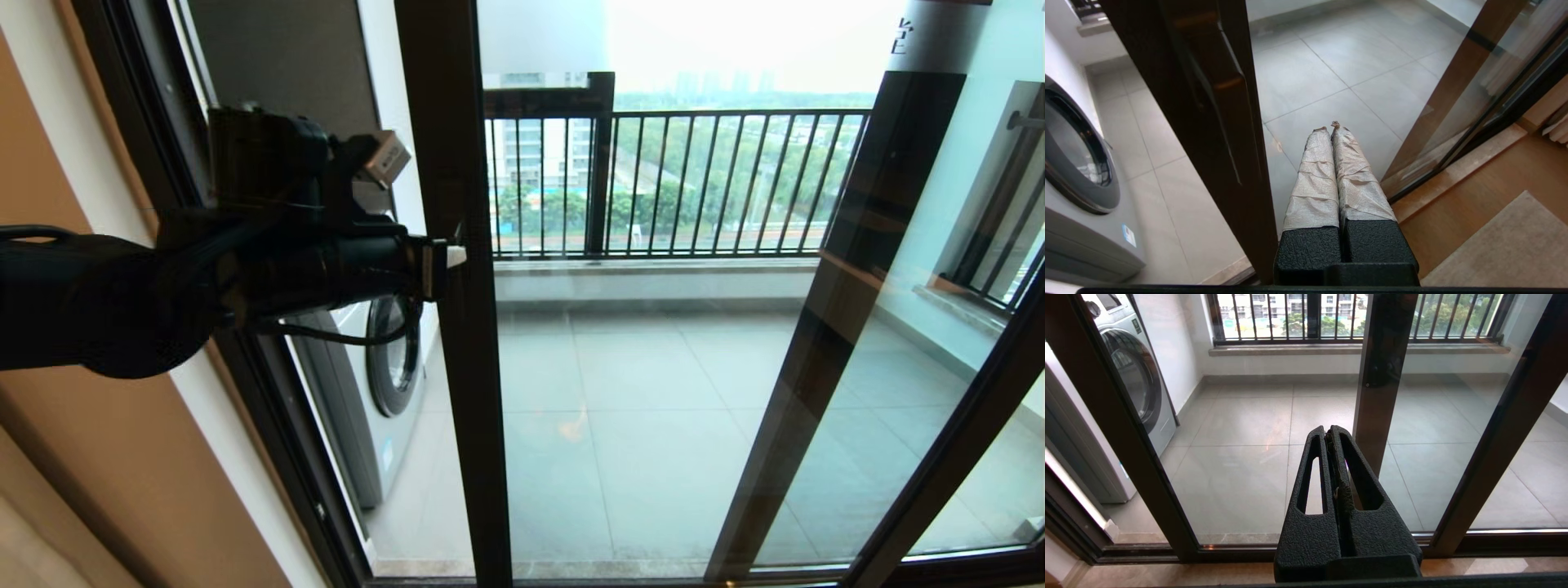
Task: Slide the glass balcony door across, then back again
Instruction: Close the slid door
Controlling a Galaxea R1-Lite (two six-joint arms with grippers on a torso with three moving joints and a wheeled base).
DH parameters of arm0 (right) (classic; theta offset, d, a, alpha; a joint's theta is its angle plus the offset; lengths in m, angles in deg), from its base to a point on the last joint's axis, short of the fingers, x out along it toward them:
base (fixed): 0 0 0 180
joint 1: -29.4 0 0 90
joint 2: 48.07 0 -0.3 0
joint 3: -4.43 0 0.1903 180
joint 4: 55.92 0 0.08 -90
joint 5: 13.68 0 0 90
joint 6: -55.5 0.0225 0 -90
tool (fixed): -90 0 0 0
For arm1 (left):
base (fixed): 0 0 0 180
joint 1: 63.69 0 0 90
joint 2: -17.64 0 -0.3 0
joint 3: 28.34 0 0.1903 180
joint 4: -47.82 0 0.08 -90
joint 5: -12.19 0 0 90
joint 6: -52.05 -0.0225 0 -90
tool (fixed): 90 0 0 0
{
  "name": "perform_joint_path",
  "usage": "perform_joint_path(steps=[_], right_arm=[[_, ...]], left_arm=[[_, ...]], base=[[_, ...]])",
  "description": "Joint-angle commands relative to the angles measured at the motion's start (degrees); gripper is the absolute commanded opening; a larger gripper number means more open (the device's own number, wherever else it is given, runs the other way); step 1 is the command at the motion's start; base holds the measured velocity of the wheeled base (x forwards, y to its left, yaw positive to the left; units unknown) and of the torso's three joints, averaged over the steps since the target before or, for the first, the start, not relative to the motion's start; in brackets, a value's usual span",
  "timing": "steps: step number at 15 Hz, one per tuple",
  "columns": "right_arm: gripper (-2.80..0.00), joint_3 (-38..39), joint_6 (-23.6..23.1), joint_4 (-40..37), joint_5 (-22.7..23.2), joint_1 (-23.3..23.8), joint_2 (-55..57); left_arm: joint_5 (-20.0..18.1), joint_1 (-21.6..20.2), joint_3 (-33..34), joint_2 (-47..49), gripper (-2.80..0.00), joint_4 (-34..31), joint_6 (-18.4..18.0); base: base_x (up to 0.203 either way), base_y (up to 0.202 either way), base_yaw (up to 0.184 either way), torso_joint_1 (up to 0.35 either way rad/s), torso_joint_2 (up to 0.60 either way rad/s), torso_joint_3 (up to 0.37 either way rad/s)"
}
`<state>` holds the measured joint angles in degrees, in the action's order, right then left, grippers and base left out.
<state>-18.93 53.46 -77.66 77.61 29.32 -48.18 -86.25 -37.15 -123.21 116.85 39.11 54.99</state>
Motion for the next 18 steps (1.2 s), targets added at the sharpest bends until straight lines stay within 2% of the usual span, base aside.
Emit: perform_joint_path(steps=[1, 5, 7, 8, 10, 15, 18], right_arm=[[-2.80, 0.7, 0.0, 0.0, 0.0, 0.0, 0.1], [-2.80, 0.7, 0.0, 0.0, 0.0, 0.0, 0.1], [-2.80, 0.7, 0.0, 0.0, 0.0, 0.0, 0.1], [-2.80, 0.7, -0.1, 0.0, 0.0, 0.0, 0.1], [-2.80, 0.7, -0.1, 0.0, 0.0, 0.0, 0.1], [-2.80, 0.7, 0.0, 0.0, 0.0, 0.0, 0.1], [-2.80, 0.7, 0.0, 0.0, 0.0, 0.0, 0.1]], left_arm=[[0.4, 0.3, -1.8, 3.9, -2.80, 0.1, 0.1], [2.1, 1.0, -6.2, 8.4, -2.80, 0.2, 0.4], [4.3, 1.1, -8.6, 10.8, -2.80, 4.0, 0.4], [5.3, 1.5, -8.8, 12.2, -2.80, 8.0, 0.4], [8.6, 3.3, -8.6, 14.0, -2.80, 10.7, 0.3], [10.8, 3.3, -7.4, 13.1, -2.80, 10.4, 0.3], [11.5, 1.9, -6.1, 12.2, -2.80, 10.7, -1.2]], base=[[0.000, 0.000, 0.000, 0.000, 0.00, 0.000], [0.000, 0.000, 0.000, 0.000, 0.00, 0.000], [0.000, 0.000, 0.000, 0.000, 0.00, 0.000], [0.000, 0.000, 0.000, 0.000, 0.00, 0.000], [0.000, 0.000, 0.000, 0.000, 0.00, 0.000], [0.000, 0.000, 0.000, 0.000, 0.00, 0.000], [0.000, 0.000, 0.000, 0.000, 0.00, 0.000]])
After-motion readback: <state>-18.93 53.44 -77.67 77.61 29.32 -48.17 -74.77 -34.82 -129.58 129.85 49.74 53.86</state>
